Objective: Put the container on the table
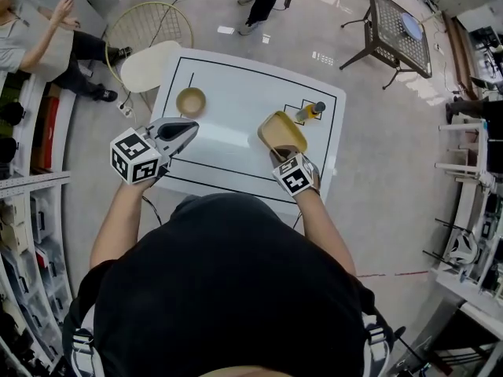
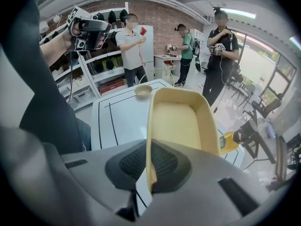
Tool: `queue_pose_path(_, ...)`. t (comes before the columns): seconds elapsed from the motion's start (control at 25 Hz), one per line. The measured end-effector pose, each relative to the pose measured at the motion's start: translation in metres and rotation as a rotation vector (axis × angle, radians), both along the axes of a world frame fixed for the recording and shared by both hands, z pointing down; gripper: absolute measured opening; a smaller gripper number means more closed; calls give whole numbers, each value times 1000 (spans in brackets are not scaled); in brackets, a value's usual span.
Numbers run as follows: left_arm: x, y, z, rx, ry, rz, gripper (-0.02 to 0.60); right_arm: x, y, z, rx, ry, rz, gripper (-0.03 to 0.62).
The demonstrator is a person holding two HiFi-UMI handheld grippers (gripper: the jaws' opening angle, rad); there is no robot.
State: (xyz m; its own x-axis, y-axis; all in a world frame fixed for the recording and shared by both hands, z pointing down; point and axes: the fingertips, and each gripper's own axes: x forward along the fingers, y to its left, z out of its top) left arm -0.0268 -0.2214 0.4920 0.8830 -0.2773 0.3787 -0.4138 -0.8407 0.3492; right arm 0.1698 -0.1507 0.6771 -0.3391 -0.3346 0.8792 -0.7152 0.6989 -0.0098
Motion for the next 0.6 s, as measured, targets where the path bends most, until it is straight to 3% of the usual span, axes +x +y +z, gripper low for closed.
queue_pose_path(0.6,-8,-16,22,-50,-13,-9,6,-11,-10,43,-84,27,-34,9)
